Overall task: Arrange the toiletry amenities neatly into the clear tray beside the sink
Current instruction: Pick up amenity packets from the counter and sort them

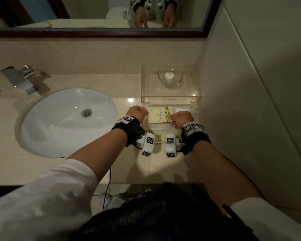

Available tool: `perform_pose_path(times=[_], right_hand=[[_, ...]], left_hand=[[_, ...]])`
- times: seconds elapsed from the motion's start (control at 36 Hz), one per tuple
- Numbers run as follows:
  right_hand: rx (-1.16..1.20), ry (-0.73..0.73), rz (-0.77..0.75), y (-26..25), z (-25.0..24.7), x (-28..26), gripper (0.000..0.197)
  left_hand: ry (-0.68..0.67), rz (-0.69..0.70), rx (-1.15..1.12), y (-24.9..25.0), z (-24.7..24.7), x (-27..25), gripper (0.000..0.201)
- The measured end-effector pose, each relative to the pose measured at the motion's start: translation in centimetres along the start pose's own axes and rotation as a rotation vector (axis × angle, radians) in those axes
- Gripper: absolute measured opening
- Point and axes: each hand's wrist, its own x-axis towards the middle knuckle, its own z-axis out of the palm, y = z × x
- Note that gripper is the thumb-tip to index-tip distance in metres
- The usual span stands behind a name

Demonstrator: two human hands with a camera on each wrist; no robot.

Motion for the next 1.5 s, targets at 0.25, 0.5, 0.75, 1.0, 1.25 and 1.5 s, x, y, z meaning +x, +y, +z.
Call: perform_pose_path(times=[0.25, 0.5, 0.75, 1.0, 1.25, 1.5], right_hand=[[-0.278, 0.057, -0.107, -1.5, 0.8, 1.6, 0.028], [-0.490, 0.029, -0.099, -1.7, 1.3, 2.8, 0.032], [-0.567, 0.065, -0.109, -0.9, 1.8, 4.5, 0.042], [-0.569, 0.057, -0.116, -0.9, 1.5, 4.4, 0.045], [-0.561, 0.056, -0.173, -1.2, 1.7, 4.0, 0.038], [-0.629, 0.096, -0.219, -2.0, 1.3, 2.9, 0.047]], left_hand=[[0.112, 0.102, 0.171, 1.1, -0.2, 0.1, 0.010], [0.119, 0.175, 0.280, 1.0, -0.1, 0.6, 0.016], [0.105, 0.261, 0.364, 1.1, 0.2, 1.1, 0.013], [0.097, 0.305, 0.422, 1.0, 0.3, 1.6, 0.025], [0.121, 0.297, 0.409, 0.9, 0.3, 1.7, 0.021], [0.167, 0.287, 0.294, 1.5, 0.1, 0.9, 0.022]])
